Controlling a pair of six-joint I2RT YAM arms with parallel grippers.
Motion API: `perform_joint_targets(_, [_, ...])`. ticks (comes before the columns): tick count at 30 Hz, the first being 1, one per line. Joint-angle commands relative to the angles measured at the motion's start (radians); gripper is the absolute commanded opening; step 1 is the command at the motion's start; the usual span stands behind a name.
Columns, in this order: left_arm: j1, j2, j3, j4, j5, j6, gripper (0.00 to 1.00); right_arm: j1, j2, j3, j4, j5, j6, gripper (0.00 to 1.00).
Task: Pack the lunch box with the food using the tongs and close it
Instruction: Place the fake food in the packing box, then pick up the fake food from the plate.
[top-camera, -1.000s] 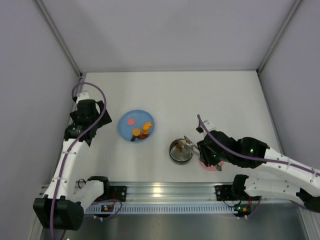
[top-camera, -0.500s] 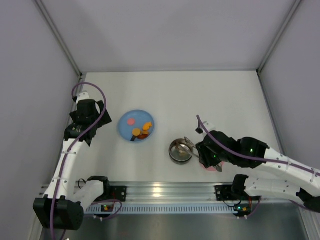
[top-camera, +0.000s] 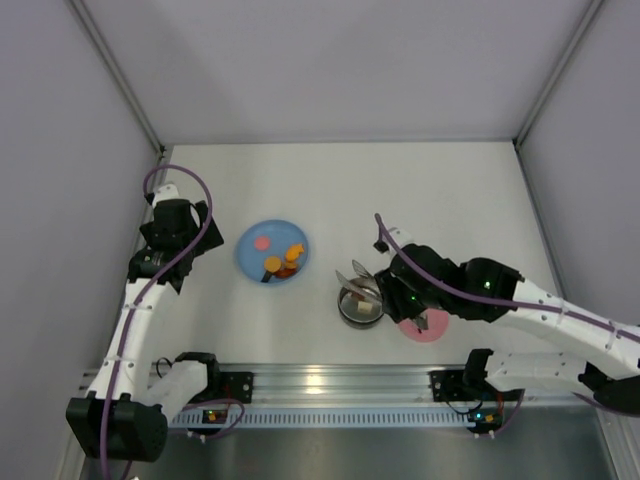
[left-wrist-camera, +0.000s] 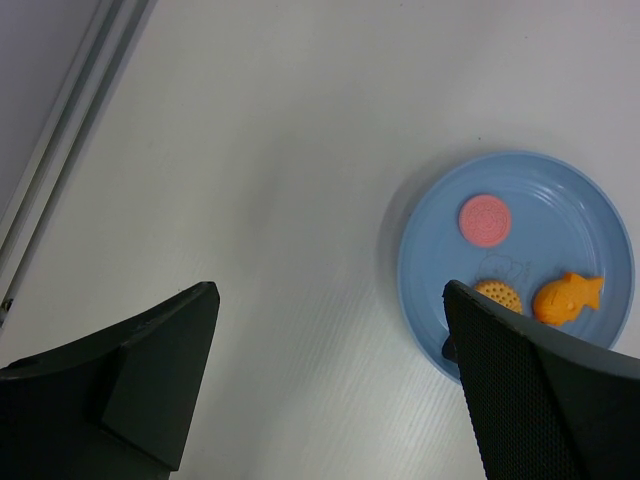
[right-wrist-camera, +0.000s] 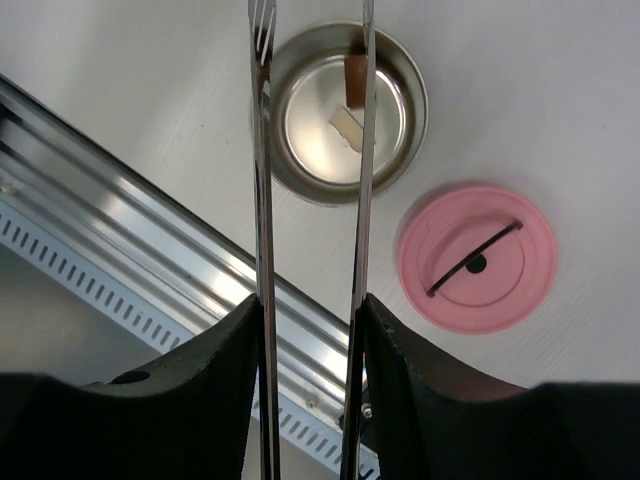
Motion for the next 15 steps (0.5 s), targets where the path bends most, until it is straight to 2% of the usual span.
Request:
perform_joint_targets(1, [-0.001, -0.021, 0.032, 0.033, 0.003, 0.006, 0.99, -0.002, 0.075, 0.102, 0.135, -0.005, -0.048, 0.43])
perform_joint_targets(7, [-0.002, -0.018, 0.031, 0.033, 0.004, 0.007, 0.99, -0.001, 0.324, 0.251, 0.246, -0.017, -0.126, 0.41])
perform_joint_targets(15, [-0.004, -0.015, 0.029, 0.035, 0.006, 0.006, 0.99, -0.002, 0.622, 0.429, 0.273, -0.017, -0.174, 0.4])
